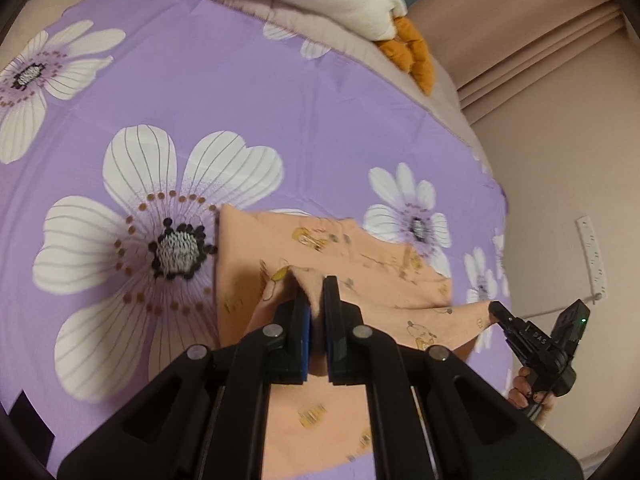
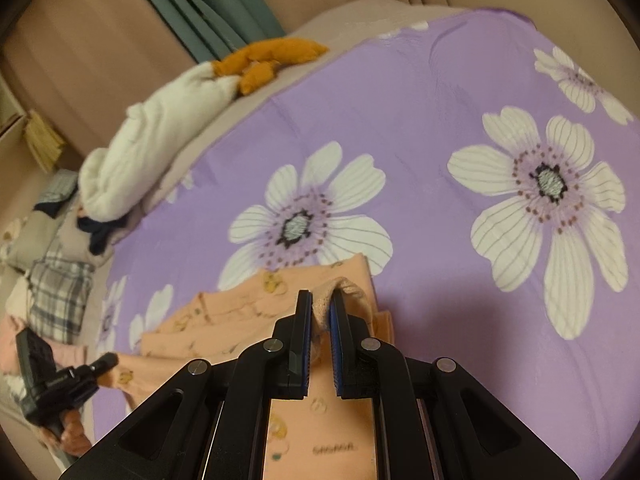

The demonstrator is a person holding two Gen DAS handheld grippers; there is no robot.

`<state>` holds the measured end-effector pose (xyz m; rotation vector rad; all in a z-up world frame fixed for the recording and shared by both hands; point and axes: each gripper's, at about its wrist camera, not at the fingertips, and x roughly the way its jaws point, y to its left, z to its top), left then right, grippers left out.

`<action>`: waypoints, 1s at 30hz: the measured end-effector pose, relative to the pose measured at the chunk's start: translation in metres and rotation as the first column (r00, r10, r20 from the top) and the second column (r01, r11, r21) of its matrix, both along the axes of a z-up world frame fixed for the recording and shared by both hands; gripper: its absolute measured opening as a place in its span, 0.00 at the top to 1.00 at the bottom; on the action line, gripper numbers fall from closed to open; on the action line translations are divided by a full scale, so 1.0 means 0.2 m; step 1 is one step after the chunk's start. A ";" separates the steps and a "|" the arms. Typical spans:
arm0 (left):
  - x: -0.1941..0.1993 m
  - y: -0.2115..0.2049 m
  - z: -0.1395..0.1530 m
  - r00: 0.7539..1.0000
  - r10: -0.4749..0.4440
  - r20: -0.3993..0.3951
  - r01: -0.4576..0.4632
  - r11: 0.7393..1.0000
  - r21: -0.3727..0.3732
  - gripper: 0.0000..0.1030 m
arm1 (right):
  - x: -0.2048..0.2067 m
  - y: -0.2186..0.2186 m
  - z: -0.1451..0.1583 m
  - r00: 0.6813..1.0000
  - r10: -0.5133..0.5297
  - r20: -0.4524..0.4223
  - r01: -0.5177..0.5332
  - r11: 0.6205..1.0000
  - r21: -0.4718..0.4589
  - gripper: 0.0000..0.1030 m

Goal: Fold small clothes

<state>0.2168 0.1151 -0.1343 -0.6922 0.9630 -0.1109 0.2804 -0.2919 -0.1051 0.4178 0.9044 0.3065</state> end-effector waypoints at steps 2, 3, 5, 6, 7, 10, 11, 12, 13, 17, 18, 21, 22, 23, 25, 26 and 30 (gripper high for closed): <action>0.04 0.00 -0.06 0.999 0.008 -0.038 -0.007 1.000 0.022 0.94 | 0.05 0.01 -0.05 1.000 -0.008 -0.030 0.007 1.000 -0.014 0.90; 0.06 0.00 -0.08 0.999 0.008 -0.046 -0.006 1.000 0.027 0.94 | 0.07 0.02 -0.07 0.999 -0.013 -0.041 0.012 1.000 -0.026 0.90; 0.08 -0.02 -0.13 0.998 0.004 -0.059 -0.001 0.998 0.062 0.94 | 0.10 0.04 -0.11 0.998 -0.019 -0.060 0.016 0.999 -0.048 0.90; 0.08 -0.02 -0.14 0.998 0.004 -0.060 0.001 0.997 0.075 0.94 | 0.11 0.05 -0.13 0.998 -0.022 -0.066 0.018 0.998 -0.058 0.90; 0.09 -0.02 -0.15 0.998 0.003 -0.061 0.003 0.996 0.092 0.94 | 0.11 0.05 -0.14 0.997 -0.023 -0.070 0.018 0.998 -0.066 0.90; 0.11 -0.02 -0.19 0.997 0.004 -0.073 0.004 0.993 0.115 0.93 | 0.14 0.06 -0.18 0.995 -0.035 -0.090 0.027 0.996 -0.090 0.90; 0.11 -0.02 -0.21 0.997 0.005 -0.082 0.005 0.993 0.118 0.93 | 0.15 0.05 -0.19 0.994 -0.038 -0.098 0.029 0.995 -0.093 0.90; 0.12 -0.02 -0.22 0.996 0.004 -0.084 0.006 0.993 0.118 0.93 | 0.15 0.05 -0.20 0.994 -0.039 -0.102 0.030 0.995 -0.096 0.90; 0.13 -0.01 -0.22 0.996 0.003 -0.084 0.007 0.993 0.116 0.93 | 0.16 0.05 -0.21 0.994 -0.041 -0.105 0.031 0.994 -0.101 0.90; 0.11 -0.01 -0.18 0.999 -0.001 -0.049 0.006 0.995 0.104 0.74 | 0.15 0.04 -0.20 0.994 -0.045 -0.097 0.033 0.993 -0.114 0.90; 0.09 -0.02 -0.15 1.000 0.006 -0.029 -0.002 0.992 0.122 0.70 | 0.14 0.04 -0.19 0.995 -0.044 -0.093 0.033 0.993 -0.117 0.90; 0.05 -0.02 -0.06 0.999 0.027 0.031 -0.033 0.980 0.197 0.61 | 0.12 0.02 -0.13 0.997 -0.042 -0.071 0.033 0.991 -0.129 0.89; 0.02 -0.02 -0.01 0.998 0.022 0.057 -0.033 0.978 0.206 0.60 | 0.10 0.02 -0.11 0.997 -0.041 -0.060 0.033 0.990 -0.135 0.87; 0.00 -0.02 0.02 0.997 0.013 0.075 -0.028 0.978 0.204 0.59 | 0.09 0.02 -0.08 0.998 -0.040 -0.047 0.033 0.989 -0.143 0.83; -0.05 -0.03 0.06 0.994 -0.001 0.106 -0.021 0.978 0.206 0.59 | 0.06 0.02 -0.04 0.999 -0.028 -0.021 0.024 0.989 -0.147 0.78; -0.08 -0.05 0.09 0.993 -0.012 0.119 -0.014 0.977 0.214 0.59 | 0.04 0.02 -0.02 1.000 -0.014 -0.008 0.013 0.989 -0.146 0.75; -0.15 -0.11 0.12 0.988 -0.067 0.139 0.039 0.980 0.193 0.61 | -0.02 0.06 -0.02 0.999 0.035 -0.001 -0.035 0.989 -0.145 0.72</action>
